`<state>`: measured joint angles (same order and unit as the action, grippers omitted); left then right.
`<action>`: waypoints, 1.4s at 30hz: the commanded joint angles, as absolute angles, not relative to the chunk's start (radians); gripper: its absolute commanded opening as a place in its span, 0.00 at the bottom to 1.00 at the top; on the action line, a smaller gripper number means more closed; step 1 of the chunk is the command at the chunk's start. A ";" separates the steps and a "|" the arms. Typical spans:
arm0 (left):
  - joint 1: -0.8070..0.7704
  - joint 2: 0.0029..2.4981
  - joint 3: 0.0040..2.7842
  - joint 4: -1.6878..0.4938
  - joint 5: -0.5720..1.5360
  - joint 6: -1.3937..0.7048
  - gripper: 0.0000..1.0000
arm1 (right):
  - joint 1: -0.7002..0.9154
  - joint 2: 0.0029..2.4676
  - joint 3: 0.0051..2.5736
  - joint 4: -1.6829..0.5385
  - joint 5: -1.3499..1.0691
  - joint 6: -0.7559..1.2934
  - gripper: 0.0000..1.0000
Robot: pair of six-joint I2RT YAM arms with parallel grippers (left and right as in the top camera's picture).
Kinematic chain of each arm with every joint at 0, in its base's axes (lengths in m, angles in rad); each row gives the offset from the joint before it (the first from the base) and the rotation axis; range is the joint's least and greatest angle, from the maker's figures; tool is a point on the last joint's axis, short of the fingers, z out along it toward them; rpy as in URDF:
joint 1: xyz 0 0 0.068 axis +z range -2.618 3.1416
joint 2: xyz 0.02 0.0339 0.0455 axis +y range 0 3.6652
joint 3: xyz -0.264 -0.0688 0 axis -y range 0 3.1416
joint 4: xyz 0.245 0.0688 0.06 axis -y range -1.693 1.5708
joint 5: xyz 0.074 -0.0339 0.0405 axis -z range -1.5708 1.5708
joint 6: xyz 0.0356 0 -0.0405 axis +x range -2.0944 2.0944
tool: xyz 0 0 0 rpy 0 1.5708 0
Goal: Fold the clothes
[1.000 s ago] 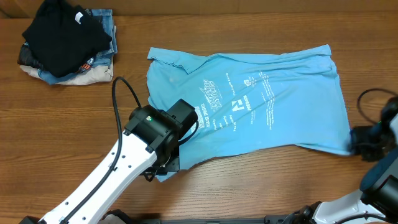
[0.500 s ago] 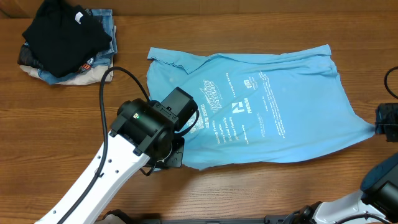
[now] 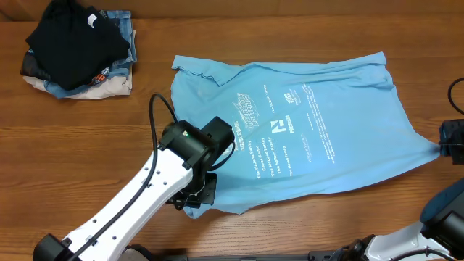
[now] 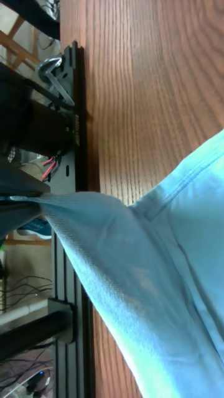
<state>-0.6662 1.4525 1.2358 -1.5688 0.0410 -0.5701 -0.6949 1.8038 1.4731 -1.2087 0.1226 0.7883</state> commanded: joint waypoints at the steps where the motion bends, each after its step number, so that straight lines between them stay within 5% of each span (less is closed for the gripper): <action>1: -0.668 1.451 1.211 -1.541 0.061 -0.591 0.04 | -0.698 1.797 1.493 -1.198 0.157 0.785 0.05; 42: -0.704 1.160 1.211 -1.690 0.046 -0.846 0.04 | -0.809 1.592 1.493 -1.518 0.306 1.069 0.04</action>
